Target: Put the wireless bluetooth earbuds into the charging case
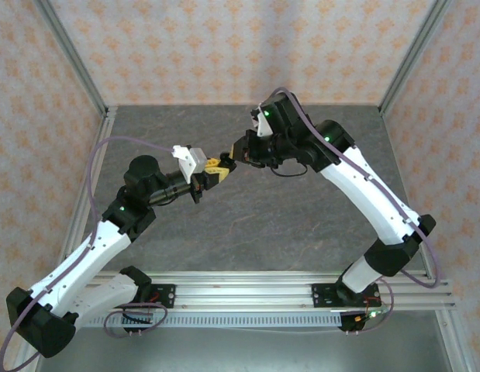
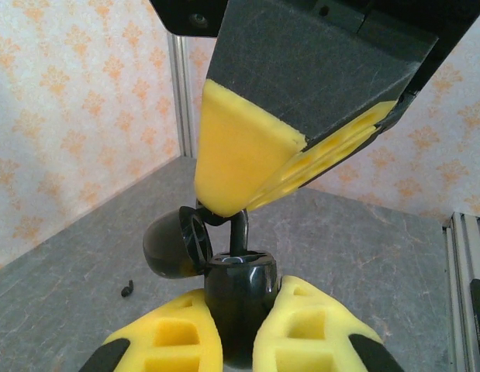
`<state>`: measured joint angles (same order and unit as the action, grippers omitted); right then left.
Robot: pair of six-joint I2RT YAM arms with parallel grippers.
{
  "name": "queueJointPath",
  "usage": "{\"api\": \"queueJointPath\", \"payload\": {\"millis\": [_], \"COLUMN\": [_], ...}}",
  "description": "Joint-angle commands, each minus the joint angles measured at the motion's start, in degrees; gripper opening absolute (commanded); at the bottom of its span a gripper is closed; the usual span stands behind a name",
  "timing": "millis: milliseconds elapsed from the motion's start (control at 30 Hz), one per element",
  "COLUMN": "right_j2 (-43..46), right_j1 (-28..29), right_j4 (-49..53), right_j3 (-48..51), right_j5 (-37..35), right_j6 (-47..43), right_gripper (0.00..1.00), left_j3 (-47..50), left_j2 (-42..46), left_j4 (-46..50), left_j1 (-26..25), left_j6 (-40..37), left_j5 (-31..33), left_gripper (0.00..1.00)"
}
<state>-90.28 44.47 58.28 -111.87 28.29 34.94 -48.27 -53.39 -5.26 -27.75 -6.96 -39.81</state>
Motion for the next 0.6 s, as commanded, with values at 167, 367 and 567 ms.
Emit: {"api": "queueJointPath", "payload": {"millis": [167,367,567], "right_j2": [-0.45,0.54,0.65], "right_j1": [-0.13,-1.26,-1.62], "right_j4": [4.6,4.31,2.76], "right_j3": [-1.76,-1.38,-0.43], "right_j5": [2.74,5.08,6.88], "right_j6": [0.56,1.03,1.8], "right_gripper": [0.1,0.1,0.1], "left_j3": [-0.25,-0.07,0.19], "left_j2": [0.83,1.01,1.09], "left_j4": [-6.43,-6.74,-7.04], "left_j1": [-0.38,-0.35,-0.33], "left_j6": [0.02,0.08,0.22], "left_j5": [0.17,0.11,0.0], "left_gripper": [0.0,0.0,0.0]}}
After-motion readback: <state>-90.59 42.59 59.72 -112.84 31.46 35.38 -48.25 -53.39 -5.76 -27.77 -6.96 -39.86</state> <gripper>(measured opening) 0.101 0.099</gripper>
